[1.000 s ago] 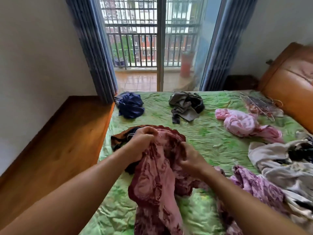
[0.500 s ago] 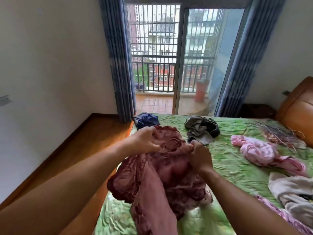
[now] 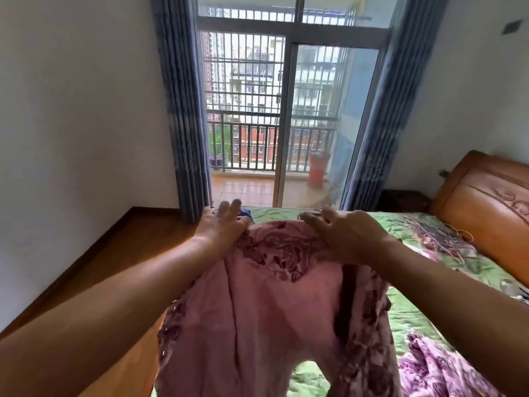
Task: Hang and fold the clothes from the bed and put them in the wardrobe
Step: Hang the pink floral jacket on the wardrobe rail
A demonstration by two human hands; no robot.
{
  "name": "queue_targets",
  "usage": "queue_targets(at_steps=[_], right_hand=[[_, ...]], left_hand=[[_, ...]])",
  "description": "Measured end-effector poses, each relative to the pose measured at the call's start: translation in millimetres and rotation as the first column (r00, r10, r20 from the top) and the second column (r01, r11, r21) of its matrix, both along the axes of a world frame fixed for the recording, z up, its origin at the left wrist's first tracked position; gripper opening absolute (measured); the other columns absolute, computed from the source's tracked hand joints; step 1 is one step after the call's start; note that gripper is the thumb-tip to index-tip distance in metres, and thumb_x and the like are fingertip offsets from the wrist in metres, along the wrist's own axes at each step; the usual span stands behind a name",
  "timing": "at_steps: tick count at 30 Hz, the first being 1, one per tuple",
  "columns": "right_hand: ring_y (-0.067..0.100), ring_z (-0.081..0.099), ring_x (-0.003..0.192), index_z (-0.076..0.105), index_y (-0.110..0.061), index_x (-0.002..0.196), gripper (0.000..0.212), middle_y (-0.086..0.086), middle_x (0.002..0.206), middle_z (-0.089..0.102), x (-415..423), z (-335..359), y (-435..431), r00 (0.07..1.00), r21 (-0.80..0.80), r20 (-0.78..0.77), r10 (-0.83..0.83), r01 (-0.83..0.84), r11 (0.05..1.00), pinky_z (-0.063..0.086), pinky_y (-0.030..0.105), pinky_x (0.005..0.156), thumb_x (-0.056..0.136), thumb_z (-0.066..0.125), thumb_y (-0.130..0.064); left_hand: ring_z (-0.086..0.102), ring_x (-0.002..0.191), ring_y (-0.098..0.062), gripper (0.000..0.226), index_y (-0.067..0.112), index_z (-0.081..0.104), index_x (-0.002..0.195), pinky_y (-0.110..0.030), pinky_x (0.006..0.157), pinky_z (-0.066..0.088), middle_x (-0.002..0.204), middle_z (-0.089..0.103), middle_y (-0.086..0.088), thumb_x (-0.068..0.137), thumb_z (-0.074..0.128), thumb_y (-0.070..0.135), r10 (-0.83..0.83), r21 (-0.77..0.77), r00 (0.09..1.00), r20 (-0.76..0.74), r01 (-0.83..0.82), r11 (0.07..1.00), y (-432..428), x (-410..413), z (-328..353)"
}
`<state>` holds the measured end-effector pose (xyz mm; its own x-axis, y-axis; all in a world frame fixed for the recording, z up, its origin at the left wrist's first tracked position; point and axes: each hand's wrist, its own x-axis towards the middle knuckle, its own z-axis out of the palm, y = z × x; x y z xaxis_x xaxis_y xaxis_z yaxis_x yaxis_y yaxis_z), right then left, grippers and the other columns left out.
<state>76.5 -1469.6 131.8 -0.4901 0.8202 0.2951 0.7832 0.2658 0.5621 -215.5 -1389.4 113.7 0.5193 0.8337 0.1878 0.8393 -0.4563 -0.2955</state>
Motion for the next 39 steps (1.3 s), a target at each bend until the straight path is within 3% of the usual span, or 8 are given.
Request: queue_targets(at_steps=[5,9,13,21,25,28,34,39], right_hand=[[0.028,0.066,0.057,0.039,-0.031,0.141,0.054,0.012,0.097,0.057,27,5,-19,0.99,-0.001,0.08,-0.119,0.12,0.993,0.042,0.034,0.043,0.091,0.059,-0.021],[0.032,0.06,0.102,0.035,-0.027,0.142,0.04,0.014,0.12,0.051,34,1,-35,0.924,0.003,0.115,-0.364,0.366,0.931,0.042,0.044,0.08,0.103,0.032,-0.022],[0.032,0.038,0.128,0.026,-0.032,0.144,0.041,0.012,0.141,0.036,51,6,-55,0.8,-0.056,0.108,-0.591,0.598,0.799,0.035,0.052,0.099,0.104,0.033,-0.026],[0.036,0.039,0.131,0.025,-0.032,0.147,0.057,0.013,0.145,0.033,75,8,-123,0.455,-0.181,-0.01,-0.891,0.875,0.449,0.047,0.046,0.091,0.099,0.053,-0.019],[0.036,0.061,0.1,0.044,-0.022,0.132,0.045,0.01,0.109,0.052,90,10,-167,0.336,-0.244,-0.358,-0.871,0.867,0.435,0.051,0.042,0.076,0.092,0.044,0.0],[0.029,0.053,0.071,0.052,-0.014,0.1,0.017,0.01,0.093,0.062,101,25,-193,0.237,-0.213,-0.557,-0.796,0.885,0.413,0.042,0.034,0.062,0.089,0.045,-0.003],[0.043,0.064,0.108,0.061,-0.01,0.125,0.047,0.023,0.119,0.067,122,50,-265,0.039,-0.148,-0.786,-0.617,0.957,0.248,0.046,0.04,0.079,0.081,0.045,-0.009],[0.041,0.063,0.104,0.063,-0.011,0.101,0.041,0.023,0.113,0.068,129,70,-334,-0.071,-0.218,-0.845,-0.529,0.951,0.221,0.045,0.038,0.08,0.067,0.042,-0.022]], left_hand=[[0.037,0.129,-0.028,0.04,0.031,0.054,0.125,-0.06,0.097,0.04,0.132,0.039,-0.004,0.09,0.056,0.012,-0.025,0.027,0.997,0.068,0.023,0.999,7,-2,-15],[0.055,0.115,-0.025,0.026,0.031,0.053,0.117,-0.044,0.08,0.052,0.115,0.054,0.002,0.094,0.047,0.018,-0.112,0.002,0.978,0.178,0.113,0.994,16,1,-23],[0.057,0.114,-0.023,0.033,0.031,0.051,0.123,-0.042,0.078,0.051,0.115,0.054,0.004,0.094,0.048,0.016,-0.153,-0.04,0.962,0.226,0.166,0.985,30,1,-21],[0.058,0.097,-0.024,0.022,0.024,0.045,0.104,-0.038,0.064,0.047,0.099,0.049,0.005,0.088,0.05,0.009,-0.398,0.124,0.847,0.353,0.379,0.917,32,60,12],[0.061,0.1,-0.028,0.014,0.023,0.047,0.104,-0.036,0.064,0.04,0.104,0.057,0.003,0.092,0.05,0.016,-0.459,0.122,0.817,0.35,0.446,0.887,23,104,26],[0.063,0.091,-0.027,0.011,0.025,0.045,0.091,-0.034,0.064,0.038,0.094,0.058,0.004,0.094,0.052,0.033,-0.505,0.067,0.757,0.416,0.528,0.846,10,141,34],[0.061,0.078,-0.027,0.031,0.026,0.047,0.077,-0.035,0.067,0.051,0.079,0.059,0.006,0.081,0.041,0.057,-0.553,0.03,0.546,0.629,0.694,0.719,-37,220,46],[0.057,0.072,-0.023,0.023,0.036,0.051,0.078,-0.031,0.061,0.04,0.073,0.057,0.008,0.075,0.04,0.057,-0.534,-0.017,0.456,0.712,0.771,0.636,-92,293,56]])
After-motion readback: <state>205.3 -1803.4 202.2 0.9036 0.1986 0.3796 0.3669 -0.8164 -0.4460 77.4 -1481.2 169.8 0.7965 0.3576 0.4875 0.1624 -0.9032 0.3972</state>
